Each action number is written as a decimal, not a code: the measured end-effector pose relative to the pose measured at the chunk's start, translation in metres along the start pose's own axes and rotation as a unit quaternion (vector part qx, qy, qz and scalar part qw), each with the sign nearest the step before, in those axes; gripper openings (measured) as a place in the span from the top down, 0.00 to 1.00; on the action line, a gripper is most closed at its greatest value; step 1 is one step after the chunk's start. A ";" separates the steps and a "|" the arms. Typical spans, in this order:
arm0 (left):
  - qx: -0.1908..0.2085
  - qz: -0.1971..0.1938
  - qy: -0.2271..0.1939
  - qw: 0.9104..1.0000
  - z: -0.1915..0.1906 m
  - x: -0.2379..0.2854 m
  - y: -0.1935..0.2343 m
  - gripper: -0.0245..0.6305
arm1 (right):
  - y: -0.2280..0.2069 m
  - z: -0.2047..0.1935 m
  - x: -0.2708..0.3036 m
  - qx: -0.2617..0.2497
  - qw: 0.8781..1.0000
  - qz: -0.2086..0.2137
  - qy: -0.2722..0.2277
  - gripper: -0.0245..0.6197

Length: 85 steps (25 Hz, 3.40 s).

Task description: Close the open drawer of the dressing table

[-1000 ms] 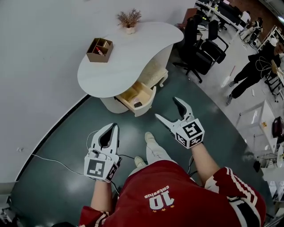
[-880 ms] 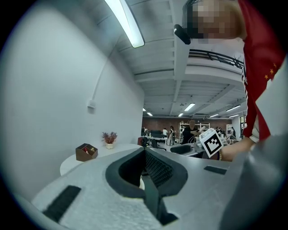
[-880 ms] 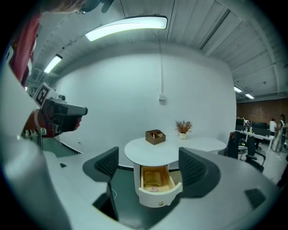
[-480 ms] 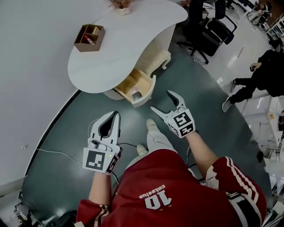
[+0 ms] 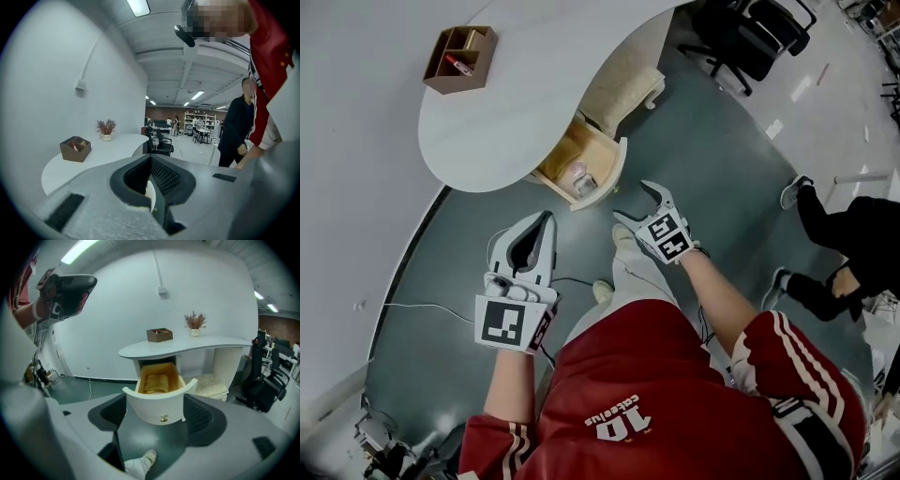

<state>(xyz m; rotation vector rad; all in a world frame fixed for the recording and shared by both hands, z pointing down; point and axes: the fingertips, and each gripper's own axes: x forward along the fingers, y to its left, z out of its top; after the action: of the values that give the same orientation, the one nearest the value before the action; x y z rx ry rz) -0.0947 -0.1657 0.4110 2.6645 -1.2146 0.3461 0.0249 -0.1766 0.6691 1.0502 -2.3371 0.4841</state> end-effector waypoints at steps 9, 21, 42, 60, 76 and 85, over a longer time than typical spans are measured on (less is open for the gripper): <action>-0.016 0.017 0.011 1.000 -0.014 0.030 0.017 0.96 | -0.021 -0.061 0.051 0.010 0.997 0.008 0.072 0.46; -0.029 0.024 0.054 0.998 -0.042 0.044 0.024 0.96 | -0.025 -0.106 0.100 -0.002 0.993 0.027 0.117 0.51; -0.057 0.059 0.078 0.994 -0.071 0.029 0.043 0.96 | -0.025 -0.124 0.132 -0.006 0.989 0.024 0.144 0.78; -0.065 0.093 0.058 0.992 -0.049 0.034 0.057 0.96 | -0.024 -0.116 0.142 -0.030 0.986 0.030 0.163 0.80; -0.062 0.140 0.056 0.987 -0.026 0.039 0.091 0.96 | -0.022 -0.084 0.189 -0.022 0.986 0.065 0.153 0.80; -0.026 0.132 0.082 0.987 -0.016 0.058 0.095 0.96 | -0.022 -0.058 0.220 -0.012 0.990 0.068 0.124 0.80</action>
<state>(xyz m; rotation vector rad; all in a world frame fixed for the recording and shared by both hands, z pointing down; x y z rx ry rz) -0.1324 -0.2641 0.4501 2.3775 -1.5022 0.5537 -0.0629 -0.2876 0.8480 0.7729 -2.1940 0.6001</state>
